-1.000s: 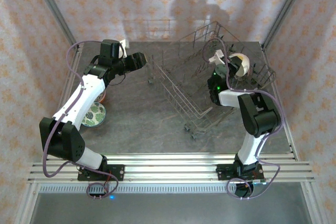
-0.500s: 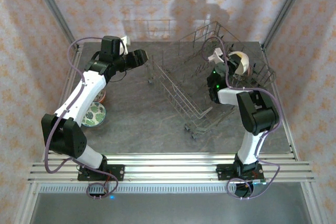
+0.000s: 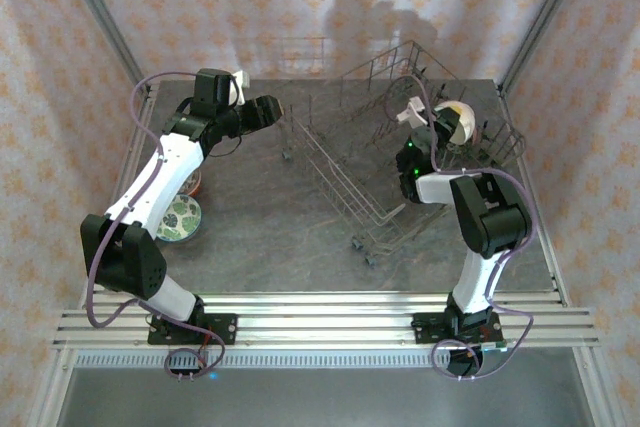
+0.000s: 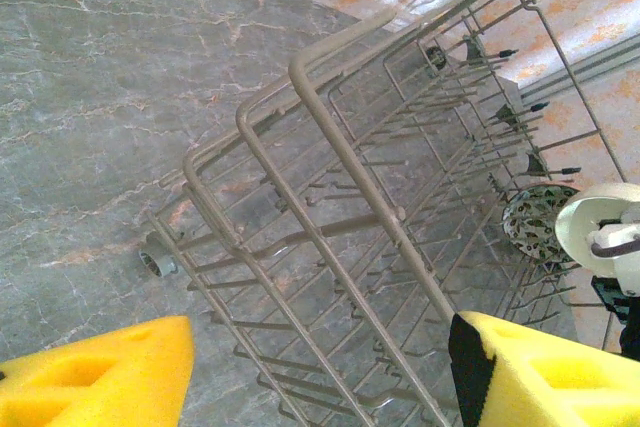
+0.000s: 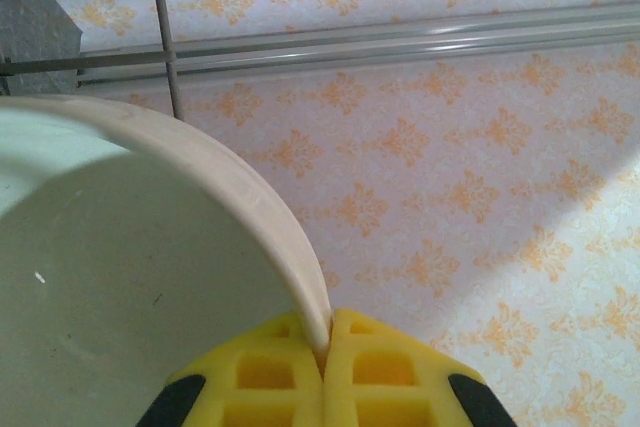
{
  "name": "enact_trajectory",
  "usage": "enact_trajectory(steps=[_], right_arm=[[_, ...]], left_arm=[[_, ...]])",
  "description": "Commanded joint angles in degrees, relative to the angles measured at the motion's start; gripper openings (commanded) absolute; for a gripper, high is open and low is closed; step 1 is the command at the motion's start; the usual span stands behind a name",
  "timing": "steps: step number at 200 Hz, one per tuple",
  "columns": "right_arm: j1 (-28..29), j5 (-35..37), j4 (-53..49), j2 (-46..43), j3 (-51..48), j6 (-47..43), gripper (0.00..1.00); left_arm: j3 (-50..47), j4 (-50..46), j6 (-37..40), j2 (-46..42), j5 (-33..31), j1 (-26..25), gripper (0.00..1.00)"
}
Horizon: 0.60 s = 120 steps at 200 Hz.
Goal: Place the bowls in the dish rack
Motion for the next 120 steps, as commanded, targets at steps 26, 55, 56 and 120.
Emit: enact_trajectory(steps=[26, 55, 56, 120], right_arm=[[-1.7, 4.4, 6.5, 0.7, -3.2, 2.4, 0.00], [-2.2, 4.7, 6.6, 1.2, -2.3, 3.1, 0.00], [-2.2, 4.7, 6.6, 1.2, -2.3, 3.1, 0.00], [-3.3, 8.1, 6.6, 3.9, 0.0, 5.6, 0.00]], left_arm=[[1.6, -0.8, 1.2, 0.9, 1.0, 0.6, 0.69], [1.6, -1.0, 1.2, 0.7, 1.0, 0.7, 0.70], [1.6, -1.0, 1.2, 0.7, 1.0, 0.7, 0.69], [0.7, -0.7, 1.2, 0.0, 1.0, 0.7, 0.69]])
